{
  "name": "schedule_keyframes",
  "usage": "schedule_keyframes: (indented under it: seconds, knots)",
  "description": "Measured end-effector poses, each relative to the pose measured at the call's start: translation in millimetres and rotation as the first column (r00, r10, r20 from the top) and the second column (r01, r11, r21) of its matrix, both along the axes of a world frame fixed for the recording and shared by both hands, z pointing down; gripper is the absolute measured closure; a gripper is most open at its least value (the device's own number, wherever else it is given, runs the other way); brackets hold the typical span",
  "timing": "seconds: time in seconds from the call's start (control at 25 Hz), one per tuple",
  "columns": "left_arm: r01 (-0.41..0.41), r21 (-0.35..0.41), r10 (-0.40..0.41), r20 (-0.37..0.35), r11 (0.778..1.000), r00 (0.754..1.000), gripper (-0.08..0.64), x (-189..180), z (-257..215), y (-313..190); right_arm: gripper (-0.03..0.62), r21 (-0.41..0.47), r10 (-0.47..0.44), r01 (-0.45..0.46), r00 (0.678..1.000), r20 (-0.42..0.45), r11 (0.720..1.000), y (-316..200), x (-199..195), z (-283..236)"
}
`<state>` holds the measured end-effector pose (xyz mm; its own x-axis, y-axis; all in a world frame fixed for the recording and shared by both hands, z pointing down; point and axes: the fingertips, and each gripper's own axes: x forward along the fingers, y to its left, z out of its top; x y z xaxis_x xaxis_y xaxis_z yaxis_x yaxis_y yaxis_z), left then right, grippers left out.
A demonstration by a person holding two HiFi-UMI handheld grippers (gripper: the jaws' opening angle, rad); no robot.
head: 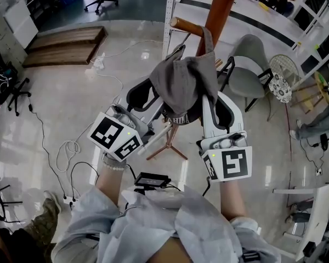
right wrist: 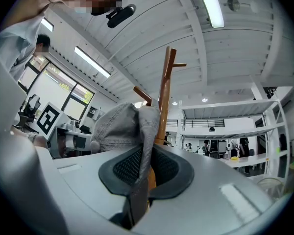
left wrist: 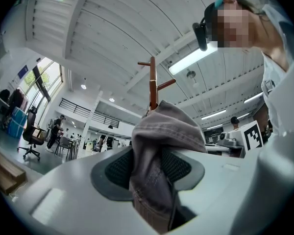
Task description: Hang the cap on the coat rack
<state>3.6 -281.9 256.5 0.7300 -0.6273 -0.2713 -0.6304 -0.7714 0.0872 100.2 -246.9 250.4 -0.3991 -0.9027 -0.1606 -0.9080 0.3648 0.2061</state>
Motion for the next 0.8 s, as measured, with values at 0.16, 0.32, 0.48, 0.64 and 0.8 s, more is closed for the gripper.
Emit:
schedule_keyframes:
  seconds: [0.16,0.32,0.48,0.64,0.8]
  knots:
    - [-0.001,0.0,0.001,-0.005,1.0,1.0,0.387,-2.0,-0.3,-1.2,0.549,-0.004,-0.022,0.023,1.0,0.009,1.0,-1.2,-1.8,-0.5]
    - [0.001,-0.009,-0.001,-0.004,1.0,1.0,0.387,-2.1,1.8,-1.2,0.544,-0.005,-0.034,0.034,0.999,0.021,0.999,-0.5,-2.0,0.2]
    - [0.019,-0.017,-0.019,0.009,1.0,1.0,0.386,-4.3,2.8,-1.7,0.525,0.0,-0.045,0.045,0.999,0.028,0.999,1.6,-3.3,-0.5]
    - [0.037,-0.013,-0.037,0.023,0.999,0.999,0.385,-7.8,1.8,0.2,0.493,0.008,-0.055,0.055,0.998,0.037,0.998,5.0,-4.1,-4.3]
    - [0.06,0.003,-0.061,0.045,0.998,0.997,0.383,-11.1,-1.8,5.5,0.479,0.02,-0.056,0.055,0.997,0.046,0.998,9.4,-2.3,-10.3]
